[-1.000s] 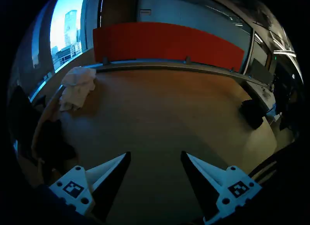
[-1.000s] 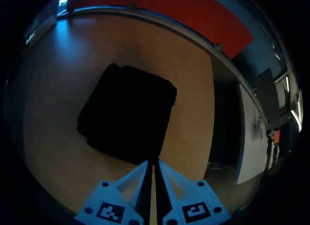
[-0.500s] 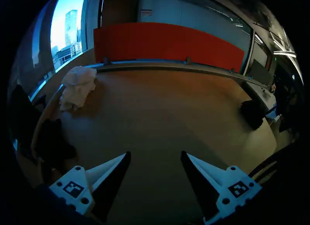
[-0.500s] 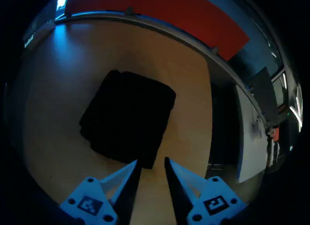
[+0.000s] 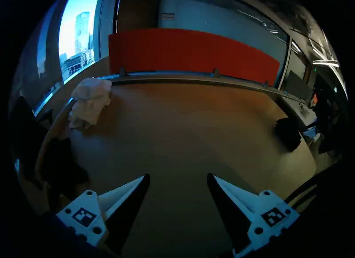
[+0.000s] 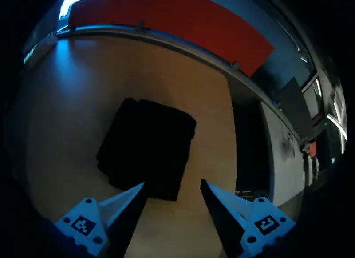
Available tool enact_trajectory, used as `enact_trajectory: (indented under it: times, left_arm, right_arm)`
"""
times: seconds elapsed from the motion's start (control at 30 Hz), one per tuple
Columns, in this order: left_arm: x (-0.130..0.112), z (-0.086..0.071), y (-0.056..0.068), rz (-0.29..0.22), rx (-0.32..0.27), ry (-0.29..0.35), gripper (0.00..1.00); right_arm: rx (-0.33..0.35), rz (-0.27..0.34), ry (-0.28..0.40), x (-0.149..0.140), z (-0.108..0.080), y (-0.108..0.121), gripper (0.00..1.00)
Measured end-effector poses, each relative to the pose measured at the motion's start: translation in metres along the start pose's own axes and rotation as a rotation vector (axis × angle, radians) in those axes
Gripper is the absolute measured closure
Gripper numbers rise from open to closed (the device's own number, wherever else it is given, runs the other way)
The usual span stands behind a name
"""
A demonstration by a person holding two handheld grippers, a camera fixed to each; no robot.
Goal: Fold towel
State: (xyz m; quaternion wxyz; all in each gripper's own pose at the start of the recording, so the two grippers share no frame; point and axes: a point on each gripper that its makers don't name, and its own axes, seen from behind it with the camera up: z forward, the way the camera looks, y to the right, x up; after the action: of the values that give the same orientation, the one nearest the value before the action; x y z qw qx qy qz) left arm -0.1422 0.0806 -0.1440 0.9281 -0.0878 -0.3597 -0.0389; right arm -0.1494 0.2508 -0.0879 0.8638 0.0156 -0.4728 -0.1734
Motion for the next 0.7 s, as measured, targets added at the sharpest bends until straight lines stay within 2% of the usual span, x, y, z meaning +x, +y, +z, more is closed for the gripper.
enact_trajectory:
  times: [0.37,0.7]
  left_arm:
    - [0.01,0.001,-0.005,-0.015,0.003,0.028,0.05]
    - [0.021,0.005,-0.009,-0.02,0.013,0.048,0.05]
  right_arm:
    - [0.005,0.054,0.121,0.031,-0.022,-0.022,0.13]
    - [-0.007,0.208,0.246,0.062,-0.043,-0.032,0.13]
